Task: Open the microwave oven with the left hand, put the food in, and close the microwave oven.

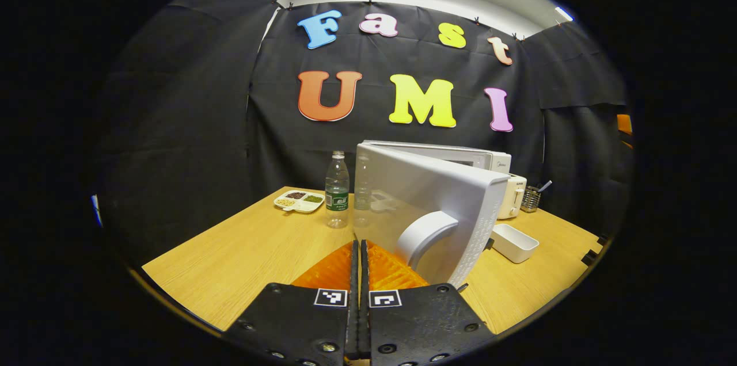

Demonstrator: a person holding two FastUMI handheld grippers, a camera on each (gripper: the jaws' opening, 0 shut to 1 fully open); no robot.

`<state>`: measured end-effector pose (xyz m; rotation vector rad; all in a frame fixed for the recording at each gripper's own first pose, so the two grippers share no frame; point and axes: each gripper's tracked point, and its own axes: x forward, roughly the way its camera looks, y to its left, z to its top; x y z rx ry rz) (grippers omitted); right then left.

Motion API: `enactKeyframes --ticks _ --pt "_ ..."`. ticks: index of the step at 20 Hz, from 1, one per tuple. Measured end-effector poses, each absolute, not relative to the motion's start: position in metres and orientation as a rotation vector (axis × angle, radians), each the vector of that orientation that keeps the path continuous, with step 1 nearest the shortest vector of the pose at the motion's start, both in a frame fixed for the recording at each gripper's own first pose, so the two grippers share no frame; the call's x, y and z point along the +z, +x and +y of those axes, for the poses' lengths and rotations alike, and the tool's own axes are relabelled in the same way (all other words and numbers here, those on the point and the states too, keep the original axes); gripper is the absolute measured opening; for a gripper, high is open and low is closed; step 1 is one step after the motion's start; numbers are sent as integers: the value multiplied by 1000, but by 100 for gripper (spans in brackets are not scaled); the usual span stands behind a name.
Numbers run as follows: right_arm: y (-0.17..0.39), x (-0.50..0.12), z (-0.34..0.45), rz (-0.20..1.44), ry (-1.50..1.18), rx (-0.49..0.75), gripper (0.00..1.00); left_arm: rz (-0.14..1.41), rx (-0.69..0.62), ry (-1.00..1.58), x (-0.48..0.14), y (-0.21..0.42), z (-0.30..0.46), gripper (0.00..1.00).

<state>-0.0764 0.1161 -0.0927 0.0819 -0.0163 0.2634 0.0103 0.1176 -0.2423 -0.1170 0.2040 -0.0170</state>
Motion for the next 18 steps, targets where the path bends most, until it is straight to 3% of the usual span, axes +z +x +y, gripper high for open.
enactKeyframes --ticks 7,8,10,15,16,18 --pt "-64 -83 109 -55 46 225 100 177 -139 -101 -240 41 54 0" --pt "-61 -79 108 -60 46 219 89 179 -155 -104 -242 46 46 0" --pt "-58 -74 106 -62 39 214 89 180 -183 -112 -242 57 29 0" --pt "-51 -65 103 -68 37 211 89 186 -241 -114 -250 88 -13 0" --pt "-48 -65 101 -67 33 208 100 185 -248 -115 -250 96 -19 0" --pt "-42 -63 99 -63 34 205 100 180 -254 -129 -250 108 -28 0"
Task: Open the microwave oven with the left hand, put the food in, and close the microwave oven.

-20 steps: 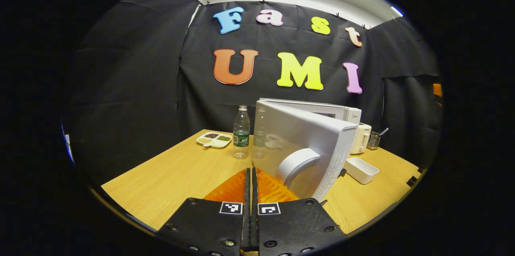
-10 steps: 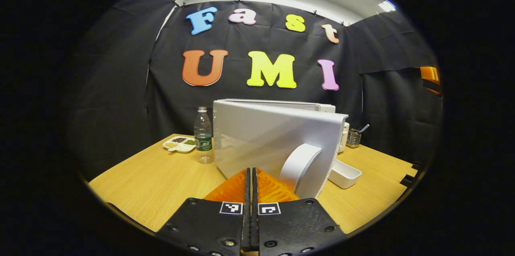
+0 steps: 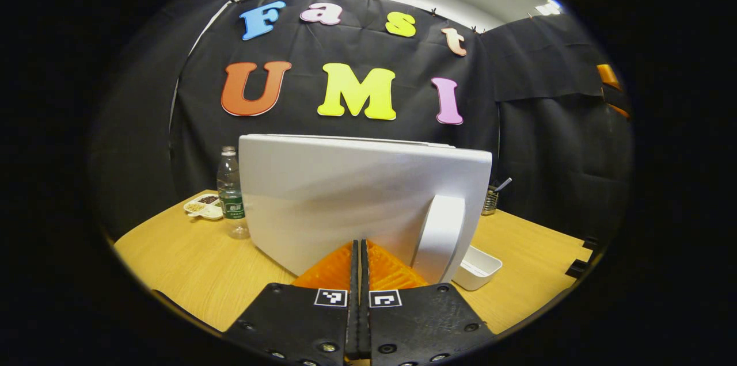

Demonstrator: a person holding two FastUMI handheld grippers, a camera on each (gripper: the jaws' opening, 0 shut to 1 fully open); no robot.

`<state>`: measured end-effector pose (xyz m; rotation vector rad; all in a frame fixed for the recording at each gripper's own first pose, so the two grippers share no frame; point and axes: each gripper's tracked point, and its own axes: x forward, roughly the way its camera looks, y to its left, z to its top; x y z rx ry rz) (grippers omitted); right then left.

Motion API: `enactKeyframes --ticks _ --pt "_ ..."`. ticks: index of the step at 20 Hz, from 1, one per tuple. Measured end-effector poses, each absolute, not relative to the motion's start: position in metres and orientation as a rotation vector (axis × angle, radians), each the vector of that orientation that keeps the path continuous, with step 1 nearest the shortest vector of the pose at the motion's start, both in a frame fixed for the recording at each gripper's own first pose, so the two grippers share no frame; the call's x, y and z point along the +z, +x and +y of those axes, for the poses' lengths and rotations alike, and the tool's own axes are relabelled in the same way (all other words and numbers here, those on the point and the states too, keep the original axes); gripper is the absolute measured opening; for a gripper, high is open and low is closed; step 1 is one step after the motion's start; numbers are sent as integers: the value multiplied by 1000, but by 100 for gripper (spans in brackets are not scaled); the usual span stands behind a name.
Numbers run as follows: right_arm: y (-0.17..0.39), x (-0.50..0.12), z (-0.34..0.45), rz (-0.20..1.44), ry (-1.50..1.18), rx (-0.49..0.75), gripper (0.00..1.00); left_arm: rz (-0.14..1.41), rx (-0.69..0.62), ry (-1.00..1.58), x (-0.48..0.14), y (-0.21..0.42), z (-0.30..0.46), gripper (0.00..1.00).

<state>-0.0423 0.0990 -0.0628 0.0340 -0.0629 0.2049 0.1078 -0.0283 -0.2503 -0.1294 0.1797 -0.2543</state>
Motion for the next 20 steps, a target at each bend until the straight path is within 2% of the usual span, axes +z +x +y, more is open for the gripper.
enactKeyframes --ticks 1,2,4,5,6,7,15,16,17,18,19,20 --pt "-40 -63 97 -60 37 204 100 167 -257 -139 -247 115 -32 0" --pt "-37 -62 96 -57 38 205 89 161 -264 -153 -246 122 -37 0" --pt "-30 -63 91 -56 41 204 89 171 -278 -167 -249 136 -47 0" --pt "-26 -64 87 -54 43 203 100 182 -280 -164 -252 141 -51 0" --pt "-20 -65 84 -50 48 201 100 190 -288 -161 -255 146 -58 14" --pt "-13 -65 81 -44 52 201 100 192 -291 -153 -254 151 -65 0" --pt "38 -75 51 -9 99 193 100 217 -250 -123 -257 211 -89 0" --pt "44 -78 46 -3 105 188 89 222 -245 -128 -257 219 -91 0" --pt "49 -81 40 5 112 185 100 224 -245 -138 -257 227 -95 0" --pt "54 -83 36 7 117 181 89 228 -247 -144 -257 235 -101 0" --pt "57 -85 29 9 127 168 100 227 -235 -141 -257 245 -102 0" --pt "60 -84 22 6 132 151 100 241 -222 -138 -261 254 -104 0"
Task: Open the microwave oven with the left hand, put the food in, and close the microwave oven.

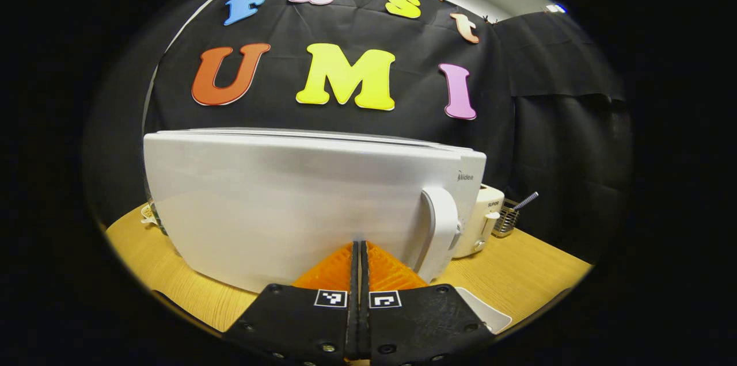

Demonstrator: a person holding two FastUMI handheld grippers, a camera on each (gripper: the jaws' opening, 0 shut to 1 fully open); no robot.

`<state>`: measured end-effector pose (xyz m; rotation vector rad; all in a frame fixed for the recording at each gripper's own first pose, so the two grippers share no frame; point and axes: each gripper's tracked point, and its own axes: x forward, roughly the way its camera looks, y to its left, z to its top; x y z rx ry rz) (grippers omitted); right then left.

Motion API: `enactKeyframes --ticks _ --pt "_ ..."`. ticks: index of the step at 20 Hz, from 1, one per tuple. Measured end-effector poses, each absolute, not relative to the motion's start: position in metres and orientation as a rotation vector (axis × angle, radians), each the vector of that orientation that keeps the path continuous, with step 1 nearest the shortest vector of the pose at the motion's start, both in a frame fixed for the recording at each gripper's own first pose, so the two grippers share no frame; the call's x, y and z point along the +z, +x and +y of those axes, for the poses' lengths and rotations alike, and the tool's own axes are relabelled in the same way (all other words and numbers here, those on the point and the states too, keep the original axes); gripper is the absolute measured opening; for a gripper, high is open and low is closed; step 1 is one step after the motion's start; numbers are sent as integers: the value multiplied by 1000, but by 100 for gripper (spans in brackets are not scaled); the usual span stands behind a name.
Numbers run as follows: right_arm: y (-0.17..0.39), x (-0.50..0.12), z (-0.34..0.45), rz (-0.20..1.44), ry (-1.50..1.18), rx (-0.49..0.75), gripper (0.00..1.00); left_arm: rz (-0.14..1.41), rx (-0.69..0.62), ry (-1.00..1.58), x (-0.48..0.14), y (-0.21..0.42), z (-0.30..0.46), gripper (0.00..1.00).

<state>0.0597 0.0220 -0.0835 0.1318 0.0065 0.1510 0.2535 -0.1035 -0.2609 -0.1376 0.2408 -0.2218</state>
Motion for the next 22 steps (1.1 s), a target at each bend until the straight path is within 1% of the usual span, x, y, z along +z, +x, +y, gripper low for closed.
enactKeyframes --ticks 1,2,3,7,8,9,10,11,12,13,14,16,20,21,22 --pt "58 -82 18 -1 127 140 100 257 -207 -145 -263 258 -103 0" --pt "57 -83 15 -2 116 131 100 260 -213 -156 -265 267 -107 0" --pt "56 -82 14 -5 107 127 100 263 -226 -182 -264 264 -113 1" --pt "45 -81 21 10 115 150 100 250 -216 -153 -261 264 -116 1" --pt "42 -82 23 18 120 155 89 253 -219 -156 -262 265 -115 1" --pt "37 -81 23 20 123 158 89 252 -221 -162 -261 265 -115 1" --pt "33 -79 21 12 122 154 100 256 -226 -165 -262 264 -116 1" --pt "29 -77 19 6 116 147 100 257 -230 -168 -261 265 -116 1" --pt "27 -76 19 4 105 138 89 259 -234 -174 -260 265 -116 1" --pt "24 -76 20 3 95 136 89 265 -215 -167 -259 264 -110 1" --pt "21 -75 21 4 94 139 100 263 -196 -153 -254 261 -104 1" --pt "13 -69 23 2 105 144 100 239 -212 -165 -233 247 -101 0" --pt "-5 -57 24 -16 134 149 100 174 -165 -177 -182 208 -74 0" --pt "-9 -56 25 -19 132 151 89 165 -138 -172 -169 197 -65 11" --pt "-13 -55 25 -17 132 151 100 156 -122 -163 -158 185 -59 17"
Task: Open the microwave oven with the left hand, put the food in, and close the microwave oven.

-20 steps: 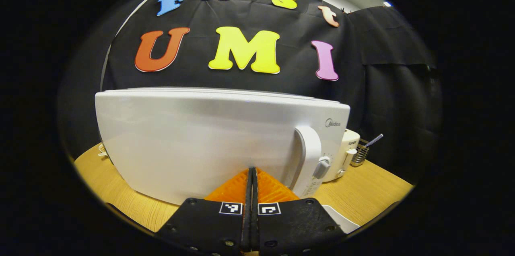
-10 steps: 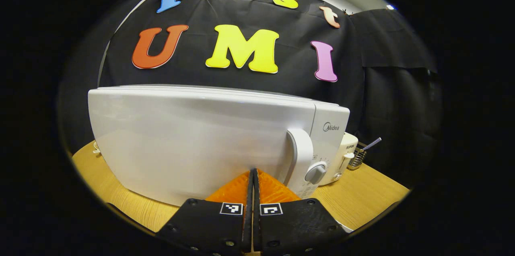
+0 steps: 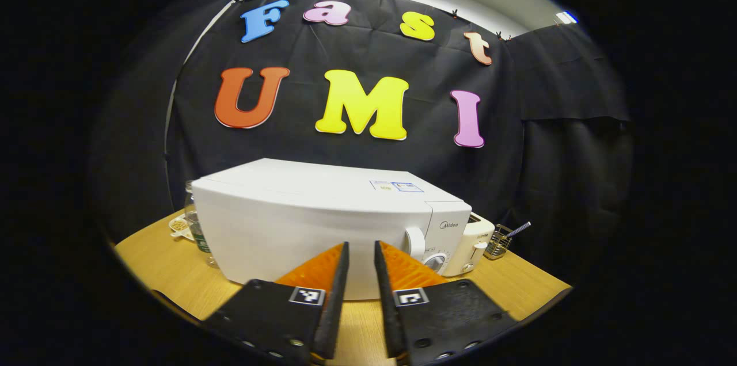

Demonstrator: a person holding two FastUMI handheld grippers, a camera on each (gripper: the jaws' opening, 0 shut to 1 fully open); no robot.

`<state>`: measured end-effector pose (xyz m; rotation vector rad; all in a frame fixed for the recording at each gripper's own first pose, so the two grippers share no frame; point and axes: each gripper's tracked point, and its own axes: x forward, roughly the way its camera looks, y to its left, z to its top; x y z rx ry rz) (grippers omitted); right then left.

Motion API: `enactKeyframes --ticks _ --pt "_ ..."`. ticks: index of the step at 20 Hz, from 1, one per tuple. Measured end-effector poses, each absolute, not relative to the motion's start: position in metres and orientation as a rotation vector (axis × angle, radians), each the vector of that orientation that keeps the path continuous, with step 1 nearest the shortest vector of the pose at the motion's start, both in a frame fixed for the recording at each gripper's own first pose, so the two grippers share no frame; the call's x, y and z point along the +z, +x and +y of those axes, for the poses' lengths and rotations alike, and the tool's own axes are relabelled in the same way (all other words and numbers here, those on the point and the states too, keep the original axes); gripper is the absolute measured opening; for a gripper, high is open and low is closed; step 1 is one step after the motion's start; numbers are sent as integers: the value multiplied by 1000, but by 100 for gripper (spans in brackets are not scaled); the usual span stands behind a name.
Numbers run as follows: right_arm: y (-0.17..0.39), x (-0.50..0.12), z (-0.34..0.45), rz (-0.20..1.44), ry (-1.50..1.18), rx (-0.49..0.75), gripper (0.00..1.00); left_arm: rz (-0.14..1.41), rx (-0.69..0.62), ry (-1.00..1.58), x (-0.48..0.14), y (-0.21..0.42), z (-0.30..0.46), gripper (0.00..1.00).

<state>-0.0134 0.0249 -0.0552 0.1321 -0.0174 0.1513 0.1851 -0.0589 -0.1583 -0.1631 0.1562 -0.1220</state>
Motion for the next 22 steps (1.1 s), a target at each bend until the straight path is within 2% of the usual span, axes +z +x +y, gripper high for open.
enactKeyframes --ticks 1,3,13,16,22 --pt "-17 -54 26 -12 135 155 100 149 -117 -152 -149 175 -57 47" --pt "-26 -55 28 0 144 164 100 145 -114 -128 -134 150 -54 96" --pt "-70 -38 32 12 144 193 100 78 -74 -106 -37 33 -36 93" --pt "-79 -31 26 -17 103 159 100 48 -47 -110 -13 3 -28 93" --pt "-96 -35 30 -39 43 130 100 24 -48 -80 -8 -48 -26 93"
